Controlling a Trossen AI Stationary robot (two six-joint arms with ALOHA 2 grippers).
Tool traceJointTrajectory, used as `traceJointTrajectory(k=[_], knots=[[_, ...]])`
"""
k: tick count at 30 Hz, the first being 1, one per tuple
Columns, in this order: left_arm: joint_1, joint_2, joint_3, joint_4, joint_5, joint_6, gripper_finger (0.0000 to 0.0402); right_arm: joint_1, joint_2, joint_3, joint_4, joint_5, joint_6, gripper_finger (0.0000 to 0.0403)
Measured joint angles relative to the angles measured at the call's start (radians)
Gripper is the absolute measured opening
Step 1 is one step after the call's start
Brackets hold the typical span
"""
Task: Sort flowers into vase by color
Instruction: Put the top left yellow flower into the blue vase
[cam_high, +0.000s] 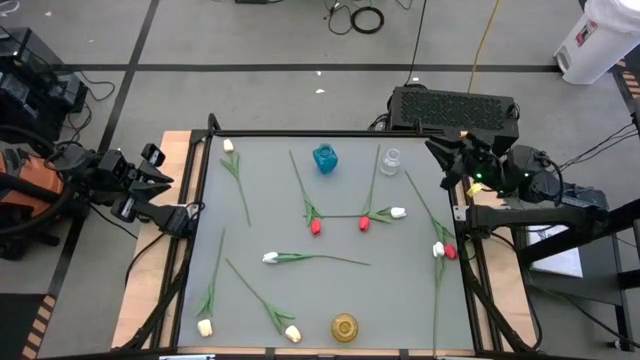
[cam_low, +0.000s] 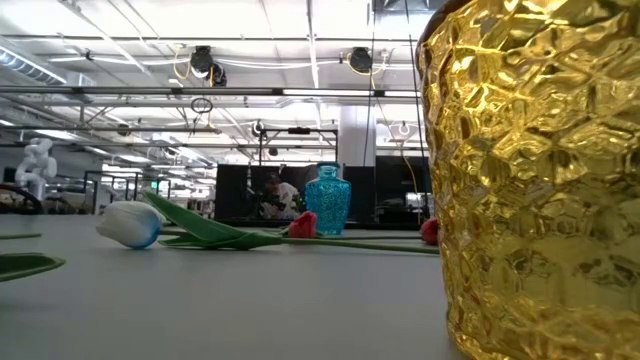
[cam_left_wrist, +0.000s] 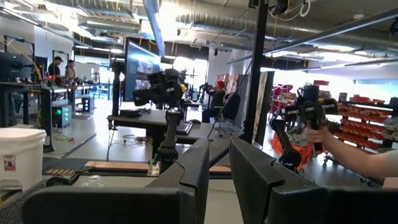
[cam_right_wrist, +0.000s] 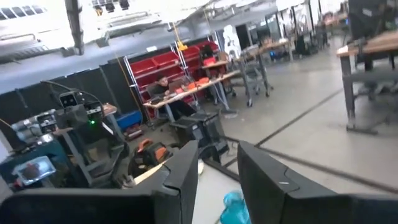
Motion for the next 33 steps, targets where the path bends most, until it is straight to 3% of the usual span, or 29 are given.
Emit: traceJointTrajectory(k=[5,11,14,19,26,33], knots=[[0.0,0.0,0.0,-0.002,0.0,0.0,0.0068,0.0,0.099,0.0,0.113,0.009,-0.157,0.0105],[0.0,0.0,0.0,-0.003,0.0,0.0,0.0068,-0.015,0.217,0.002,0.341,0.061,-0.487,0.0105],[0.0,0.0,0.0,0.001,0.0,0.0,0.0068,-0.039,0.255,0.03,0.372,0.067,-0.585,0.0105],[0.0,0.0,0.0,0.004,-0.02,0.0,0.0068,-0.068,0.311,0.086,0.284,0.066,-0.59,0.0105],[0.0,0.0,0.0,0.035,-0.072,0.08,0.0068,-0.078,0.396,0.155,0.17,0.056,-0.452,0.0105],[0.0,0.0,0.0,0.059,-0.235,0.114,0.0068,-0.078,0.512,0.252,0.143,0.056,-0.399,0.0105]])
